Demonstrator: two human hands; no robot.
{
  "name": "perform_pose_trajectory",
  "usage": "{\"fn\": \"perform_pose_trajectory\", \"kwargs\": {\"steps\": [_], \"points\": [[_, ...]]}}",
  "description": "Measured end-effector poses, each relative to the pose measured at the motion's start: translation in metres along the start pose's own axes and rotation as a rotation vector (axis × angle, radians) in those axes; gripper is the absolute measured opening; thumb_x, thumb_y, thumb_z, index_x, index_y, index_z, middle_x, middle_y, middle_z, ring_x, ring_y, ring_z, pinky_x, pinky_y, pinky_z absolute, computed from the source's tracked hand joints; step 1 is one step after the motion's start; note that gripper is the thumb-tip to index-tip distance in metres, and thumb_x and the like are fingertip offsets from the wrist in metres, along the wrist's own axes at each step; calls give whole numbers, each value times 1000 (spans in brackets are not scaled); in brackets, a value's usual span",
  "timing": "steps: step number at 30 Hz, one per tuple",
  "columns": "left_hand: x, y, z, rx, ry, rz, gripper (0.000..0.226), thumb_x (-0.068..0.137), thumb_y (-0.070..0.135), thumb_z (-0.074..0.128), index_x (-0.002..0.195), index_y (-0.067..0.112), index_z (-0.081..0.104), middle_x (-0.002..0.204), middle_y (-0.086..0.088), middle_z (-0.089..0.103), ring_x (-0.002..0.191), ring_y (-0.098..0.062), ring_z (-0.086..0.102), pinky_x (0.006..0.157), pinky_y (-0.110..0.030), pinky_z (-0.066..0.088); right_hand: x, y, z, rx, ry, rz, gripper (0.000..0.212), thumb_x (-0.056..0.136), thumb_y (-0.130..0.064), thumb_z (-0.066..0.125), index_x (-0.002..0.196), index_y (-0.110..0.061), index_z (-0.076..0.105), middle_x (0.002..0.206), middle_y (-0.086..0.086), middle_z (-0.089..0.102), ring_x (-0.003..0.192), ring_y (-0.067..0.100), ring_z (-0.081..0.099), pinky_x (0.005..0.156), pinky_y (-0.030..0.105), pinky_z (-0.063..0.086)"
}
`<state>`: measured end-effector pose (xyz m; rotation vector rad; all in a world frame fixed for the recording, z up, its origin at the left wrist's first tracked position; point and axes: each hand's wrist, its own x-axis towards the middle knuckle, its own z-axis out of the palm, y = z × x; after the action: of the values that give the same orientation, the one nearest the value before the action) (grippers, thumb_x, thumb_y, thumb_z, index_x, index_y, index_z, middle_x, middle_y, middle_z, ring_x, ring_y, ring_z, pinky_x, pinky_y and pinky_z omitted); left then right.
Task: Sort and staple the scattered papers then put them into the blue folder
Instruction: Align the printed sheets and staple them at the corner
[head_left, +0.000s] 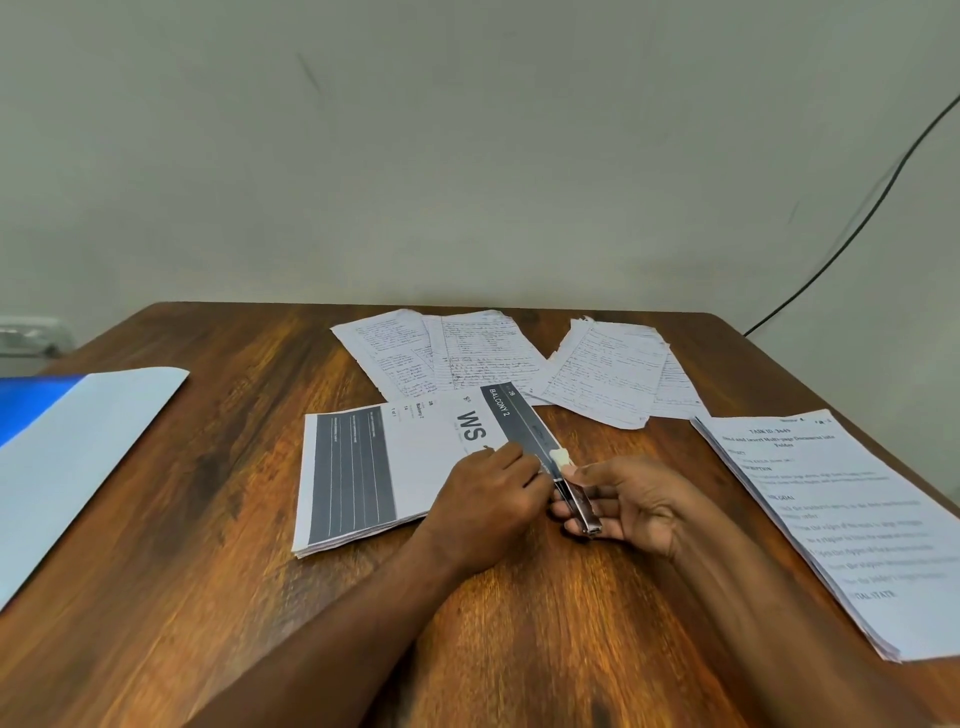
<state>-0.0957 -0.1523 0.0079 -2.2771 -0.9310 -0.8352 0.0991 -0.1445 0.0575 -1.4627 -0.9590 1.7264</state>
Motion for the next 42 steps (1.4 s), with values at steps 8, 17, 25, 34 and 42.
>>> {"fn": "perform_pose_trajectory", "kwargs": {"steps": [8, 17, 25, 34, 42], "points": [[-3, -1, 6, -22, 21, -45, 37, 91, 13, 71, 128, 11, 70, 81, 1, 66, 74, -19, 59, 55, -34, 45, 0, 2, 2, 1, -17, 14, 20, 92, -4, 71, 108, 8, 69, 98, 25, 77, 75, 29, 76, 64, 39, 65], [-3, -5, 7, -121, 8, -129, 36, 93, 25, 53, 122, 20, 73, 80, 5, 64, 74, -18, 60, 54, -31, 42, -1, 4, 3, -49, -23, -1, 20, 95, -9, 69, 110, 3, 71, 106, 22, 78, 78, 26, 75, 62, 34, 63], [-1, -4, 6, -116, -10, -133, 32, 91, 23, 65, 121, 21, 75, 81, 5, 64, 73, -19, 60, 54, -30, 42, -1, 7, 8, -44, 4, -41, 24, 93, -11, 72, 113, 3, 71, 102, 20, 79, 83, 25, 75, 66, 34, 63], [0, -3, 3, -121, -11, -134, 41, 84, 20, 75, 125, 21, 74, 79, 5, 62, 73, -18, 58, 53, -31, 41, -2, 6, 16, -18, 82, -72, 46, 87, -44, 79, 106, -1, 74, 96, 20, 79, 79, 27, 77, 65, 37, 64], [-1, -5, 5, -109, 28, -139, 32, 89, 20, 73, 120, 19, 76, 79, 3, 64, 73, -18, 59, 55, -32, 43, -4, 2, 17, -6, 66, -29, 47, 83, -44, 82, 99, 0, 74, 95, 19, 79, 75, 26, 76, 65, 39, 63]]}}
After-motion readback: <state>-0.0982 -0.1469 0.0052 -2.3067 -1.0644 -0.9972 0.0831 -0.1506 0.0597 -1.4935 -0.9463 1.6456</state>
